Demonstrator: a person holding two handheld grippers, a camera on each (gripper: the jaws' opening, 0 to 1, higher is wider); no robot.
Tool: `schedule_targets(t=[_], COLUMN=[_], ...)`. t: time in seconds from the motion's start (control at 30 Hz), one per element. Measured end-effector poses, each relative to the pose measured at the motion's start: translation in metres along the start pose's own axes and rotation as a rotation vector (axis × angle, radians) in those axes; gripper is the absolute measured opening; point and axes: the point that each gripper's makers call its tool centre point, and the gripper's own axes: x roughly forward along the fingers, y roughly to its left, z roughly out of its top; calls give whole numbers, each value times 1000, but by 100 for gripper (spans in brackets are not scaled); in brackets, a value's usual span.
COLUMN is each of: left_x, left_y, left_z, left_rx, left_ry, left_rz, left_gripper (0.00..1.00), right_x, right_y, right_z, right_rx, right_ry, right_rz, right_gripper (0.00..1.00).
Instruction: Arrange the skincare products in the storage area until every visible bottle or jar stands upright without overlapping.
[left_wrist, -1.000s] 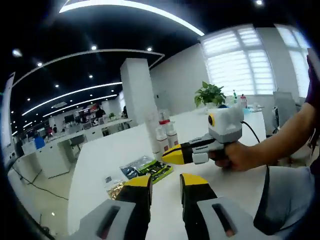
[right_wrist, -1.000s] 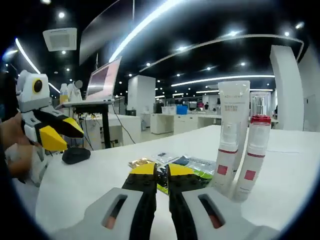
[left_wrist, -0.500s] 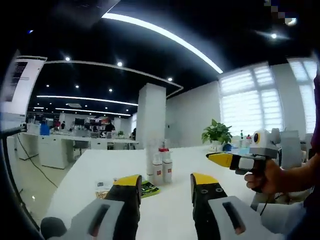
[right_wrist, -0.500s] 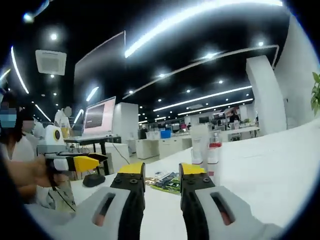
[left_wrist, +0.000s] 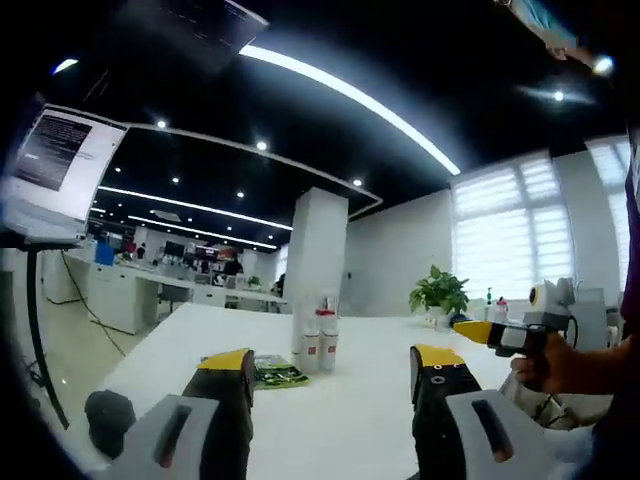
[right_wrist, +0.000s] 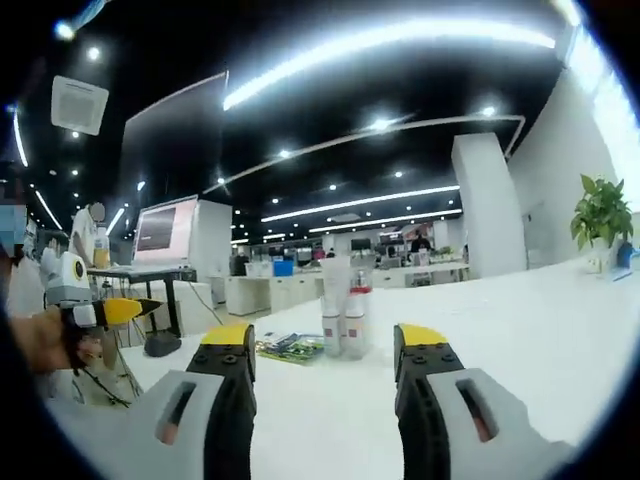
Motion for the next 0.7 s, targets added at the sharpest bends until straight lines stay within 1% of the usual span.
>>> schedule_targets(t=[0.03,0.1,0.2,0.27,0.3,0.37,0.43,0.47,0.5,0.6,0.67,0.7], left_x=[-2,-4,-8,-10,-11,-11,-10,-10,-10,-9,-7,-7], left_y=[-2,-4,-9,-11,-11,-8,-6,0,1,5,7,8], left_z=[-5,-9,-8,-4,-1,2,1,0,-1,-6,-12,-16], left_rx=[4,13,4,2,-4,-7,-2,-2,-2,-24,-34,-26], left_ry=[20,24,12,-10,-25,-41,-35,-30,-26,-19,-16,-7], left_rz=[1,8,-5,-4,-1,12,22,30,35,49,65,76], left_gripper=[67,72,74,78,80,83,86,87,88,90,95,96], right_x=[-2,-8,-17,-23,-24,-27,-30,-33,-35,-38,-40,-40], right_y=[-4,-3,-4,-8,-11,-18,-23,-27,-28,-30,-32,-32], right_z=[-1,0,4,4,3,-1,-1,-1,-1,-2,-5,-8], right_rx=[3,5,-23,-10,-7,3,17,26,31,37,21,18], right_ry=[-4,-5,-21,-33,-28,-16,-19,-25,-29,-32,-38,-24], right_rz=[-7,-19,-42,-58,-66,-87,-103,-114,-120,-131,-140,-145], right_gripper=[64,68,71,73,75,79,82,84,85,87,88,89])
